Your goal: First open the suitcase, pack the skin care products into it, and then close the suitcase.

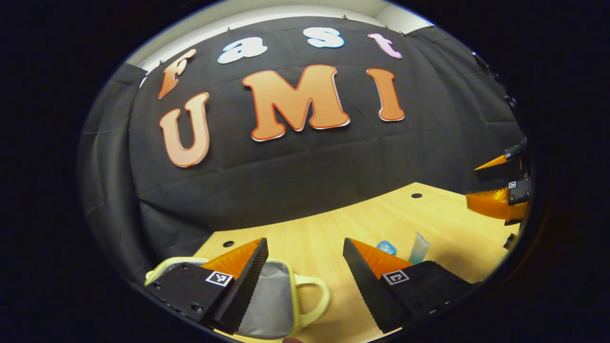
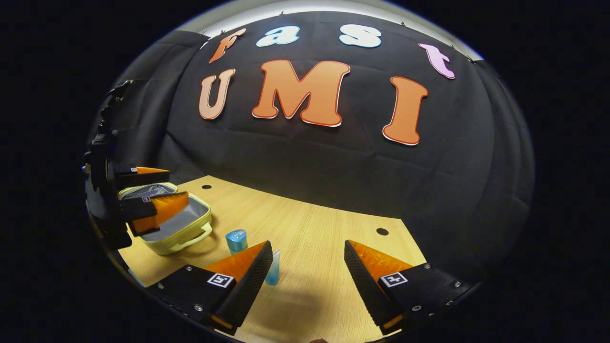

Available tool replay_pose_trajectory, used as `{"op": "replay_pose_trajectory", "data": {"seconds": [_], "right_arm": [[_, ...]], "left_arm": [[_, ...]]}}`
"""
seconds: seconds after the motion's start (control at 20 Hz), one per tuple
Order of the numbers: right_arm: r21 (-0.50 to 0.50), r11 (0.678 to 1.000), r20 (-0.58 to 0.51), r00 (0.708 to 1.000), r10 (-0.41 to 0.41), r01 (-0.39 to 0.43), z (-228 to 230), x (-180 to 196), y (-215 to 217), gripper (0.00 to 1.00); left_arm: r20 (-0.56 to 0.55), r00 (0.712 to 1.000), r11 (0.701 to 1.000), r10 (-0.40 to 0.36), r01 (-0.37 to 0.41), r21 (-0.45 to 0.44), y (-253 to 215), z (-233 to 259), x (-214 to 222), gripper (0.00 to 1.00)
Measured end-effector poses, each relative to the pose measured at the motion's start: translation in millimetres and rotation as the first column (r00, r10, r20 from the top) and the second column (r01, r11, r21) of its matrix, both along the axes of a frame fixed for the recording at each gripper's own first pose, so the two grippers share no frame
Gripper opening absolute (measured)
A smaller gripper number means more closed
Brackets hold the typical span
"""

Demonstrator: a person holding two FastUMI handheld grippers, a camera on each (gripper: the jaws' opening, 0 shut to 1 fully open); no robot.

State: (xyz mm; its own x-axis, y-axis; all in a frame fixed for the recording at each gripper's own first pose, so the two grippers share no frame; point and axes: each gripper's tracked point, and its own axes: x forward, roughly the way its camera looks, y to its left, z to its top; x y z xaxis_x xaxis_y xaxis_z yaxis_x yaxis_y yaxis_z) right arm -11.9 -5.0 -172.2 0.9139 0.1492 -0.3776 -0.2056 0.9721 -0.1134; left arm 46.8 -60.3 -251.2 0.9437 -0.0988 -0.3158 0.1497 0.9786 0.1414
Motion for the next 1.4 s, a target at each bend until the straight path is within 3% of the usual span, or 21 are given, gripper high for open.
{"op": "replay_pose_trajectory", "data": {"seconds": [0.4,0.95,1.0,1.15,1.3,1.4], "right_arm": [[0.015,0.999,-0.022,0.999,0.028,-0.028,-39,5,4,0.96],[0.019,0.997,-0.052,0.996,0.07,-0.069,-103,21,29,0.96],[0.026,0.997,-0.056,0.996,0.075,-0.074,-108,24,32,0.96],[0.048,0.995,-0.093,0.991,0.094,-0.09,-129,28,44,0.96],[0.071,0.994,-0.116,0.989,0.095,-0.087,-148,29,50,0.96],[0.085,0.992,-0.133,0.986,0.1,-0.089,-156,30,53,0.95]], "left_arm": [[-0.073,0.992,0.993,-0.107,0.102,-0.065,-63,-77,-4,0.98],[-0.179,0.97,0.977,-0.167,0.138,-0.164,-96,-163,21,0.96],[-0.178,0.967,0.974,-0.18,0.149,-0.173,-100,-164,25,0.94],[-0.221,0.95,0.967,-0.223,0.187,-0.173,-113,-175,23,0.65],[-0.21,0.944,0.957,-0.254,0.213,-0.198,-118,-174,26,0.46],[-0.226,0.94,0.954,-0.254,0.205,-0.22,-117,-175,25,0.45]]}}
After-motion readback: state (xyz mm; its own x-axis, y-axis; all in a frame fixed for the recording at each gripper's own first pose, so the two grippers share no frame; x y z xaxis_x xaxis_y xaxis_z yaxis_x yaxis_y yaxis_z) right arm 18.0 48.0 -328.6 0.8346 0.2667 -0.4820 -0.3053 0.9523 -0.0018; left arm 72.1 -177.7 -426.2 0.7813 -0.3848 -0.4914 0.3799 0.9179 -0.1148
